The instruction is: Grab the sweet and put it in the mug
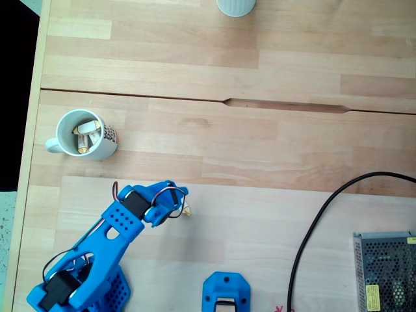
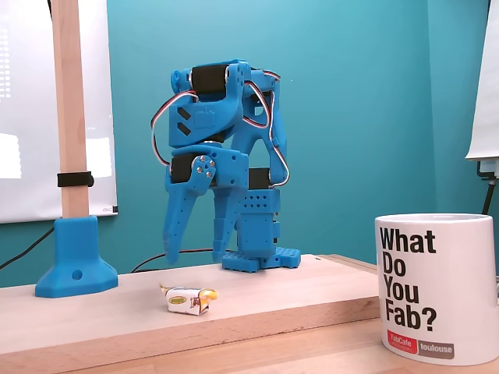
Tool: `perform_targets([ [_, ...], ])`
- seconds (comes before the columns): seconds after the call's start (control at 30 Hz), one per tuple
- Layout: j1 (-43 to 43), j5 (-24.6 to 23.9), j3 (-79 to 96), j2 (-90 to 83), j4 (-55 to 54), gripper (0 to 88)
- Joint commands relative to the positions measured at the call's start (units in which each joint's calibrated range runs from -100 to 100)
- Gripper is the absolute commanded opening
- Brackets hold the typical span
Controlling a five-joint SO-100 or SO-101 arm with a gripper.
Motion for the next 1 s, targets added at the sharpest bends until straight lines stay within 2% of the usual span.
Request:
perform_targets([
  [0.0, 0.07, 0.15, -2.95, 0.22, -1.02, 29.0],
  [0.33, -0.07, 0.24, -1.88, 5.72, -1.98, 29.2],
  [0.97, 0.07, 4.74, -1.17, 12.44, -0.94, 28.1],
])
